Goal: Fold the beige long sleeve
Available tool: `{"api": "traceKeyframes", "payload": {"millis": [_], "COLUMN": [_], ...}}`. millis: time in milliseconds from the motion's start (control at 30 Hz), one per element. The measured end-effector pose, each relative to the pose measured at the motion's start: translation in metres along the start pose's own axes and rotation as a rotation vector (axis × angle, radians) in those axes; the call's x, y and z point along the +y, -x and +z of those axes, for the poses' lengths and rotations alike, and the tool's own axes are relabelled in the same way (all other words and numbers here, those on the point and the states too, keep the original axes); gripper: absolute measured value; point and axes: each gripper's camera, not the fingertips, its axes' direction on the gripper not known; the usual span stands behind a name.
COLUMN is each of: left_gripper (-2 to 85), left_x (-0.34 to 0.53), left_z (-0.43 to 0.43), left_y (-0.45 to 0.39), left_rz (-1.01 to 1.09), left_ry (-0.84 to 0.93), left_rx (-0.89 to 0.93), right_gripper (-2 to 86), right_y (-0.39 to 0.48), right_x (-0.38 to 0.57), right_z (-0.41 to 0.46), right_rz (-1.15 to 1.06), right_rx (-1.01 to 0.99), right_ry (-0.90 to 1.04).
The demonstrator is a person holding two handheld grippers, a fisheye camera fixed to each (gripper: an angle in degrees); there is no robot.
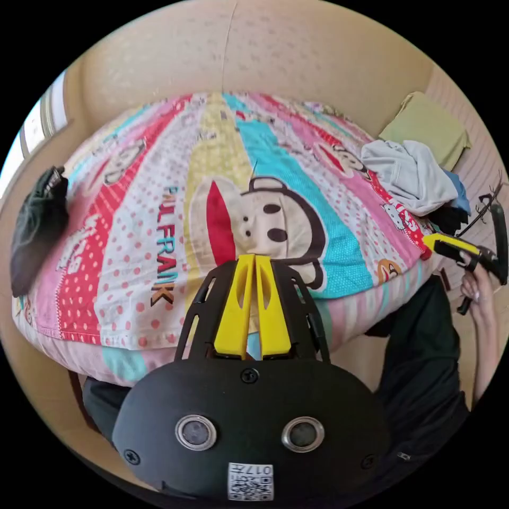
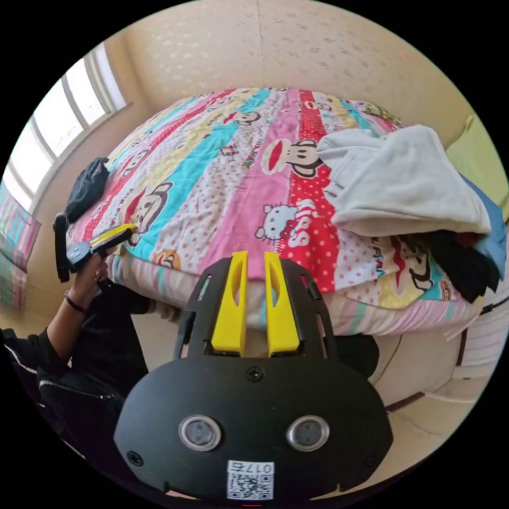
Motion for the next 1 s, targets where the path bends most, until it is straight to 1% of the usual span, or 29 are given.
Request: {"api": "traceKeyframes", "payload": {"millis": [33,67,100,167,233,267,333,400,433,467,500,533,567,600,633,667,700,767,800,867,933,1000], "left_gripper": [-0.9,-0.9,-0.9,-0.9,-0.8,-0.8,-0.7,-0.6,-0.6,-0.6,-0.4,0.0,0.3,2.0,4.6,5.2,6.2,7.9,10.2,12.6,12.7,11.4], "left_x": [0.007,0.01,0.014,0.016,0.016,0.016,0.017,0.016,0.015,0.014,0.011,0.01,0.01,0.01,0.011,0.01,0.008,0.002,-0.002,-0.005,0.002,0.011], "left_z": [-0.001,-0.001,-0.002,-0.001,0.0,0.0,0.0,-0.003,-0.006,-0.009,-0.014,-0.022,-0.026,-0.039,-0.054,-0.062,-0.077,-0.095,-0.1,-0.101,-0.095,-0.086], "left_y": [-0.008,-0.009,-0.006,0.004,0.014,0.016,0.016,0.012,0.008,0.006,0.002,0.0,-0.001,-0.003,-0.005,-0.007,-0.014,-0.03,-0.039,-0.046,-0.043,-0.035], "left_rz": [-0.006,-0.031,-0.086,-0.145,-0.158,-0.156,-0.154,-0.152,-0.139,-0.129,-0.115,-0.104,-0.095,-0.088,-0.091,-0.088,-0.06,0.017,0.053,0.058,-0.001,-0.045], "left_ry": [-0.038,-0.048,-0.056,-0.047,-0.019,-0.013,0.004,0.019,0.043,0.061,0.1,0.107,0.092,0.03,-0.057,-0.097,-0.159,-0.218,-0.224,-0.21,-0.16,-0.077], "left_rx": [-0.037,-0.036,-0.005,0.075,0.152,0.161,0.174,0.163,0.141,0.136,0.163,0.259,0.332,0.495,0.614,0.651,0.688,0.684,0.665,0.614,0.509,0.467], "right_gripper": [7.5,8.7,9.3,11.6,12.7,12.7,11.3,8.7,6.7,5.6,5.1,4.7,4.4,4.2,4.1,4.0,4.0,3.9,3.9,4.0,3.9,3.8], "right_y": [-0.035,-0.069,-0.087,-0.148,-0.178,-0.189,-0.198,-0.2,-0.194,-0.181,-0.173,-0.155,-0.138,-0.129,-0.108,-0.081,-0.064,0.003,0.018,0.07,0.085,0.082], "right_x": [0.007,0.016,0.022,0.038,0.039,0.034,0.026,0.029,0.037,0.041,0.041,0.041,0.037,0.033,0.027,0.024,0.023,0.026,0.028,0.042,0.053,0.06], "right_z": [-0.022,-0.04,-0.047,-0.055,-0.044,-0.033,-0.014,-0.002,-0.001,-0.005,-0.008,-0.017,-0.026,-0.029,-0.036,-0.042,-0.044,-0.047,-0.045,-0.032,-0.017,-0.005], "right_rz": [0.125,0.256,0.324,0.527,0.591,0.608,0.643,0.758,0.816,0.81,0.783,0.734,0.673,0.629,0.526,0.415,0.35,0.066,-0.007,-0.229,-0.263,-0.237], "right_rx": [-0.001,-0.022,-0.045,-0.19,-0.325,-0.392,-0.474,-0.505,-0.565,-0.629,-0.661,-0.705,-0.757,-0.794,-0.868,-0.922,-0.947,-1.046,-1.084,-1.203,-1.198,-1.157], "right_ry": [-0.085,-0.161,-0.202,-0.336,-0.374,-0.393,-0.414,-0.455,-0.528,-0.619,-0.662,-0.721,-0.709,-0.685,-0.629,-0.585,-0.565,-0.447,-0.4,-0.212,-0.127,-0.078]}}
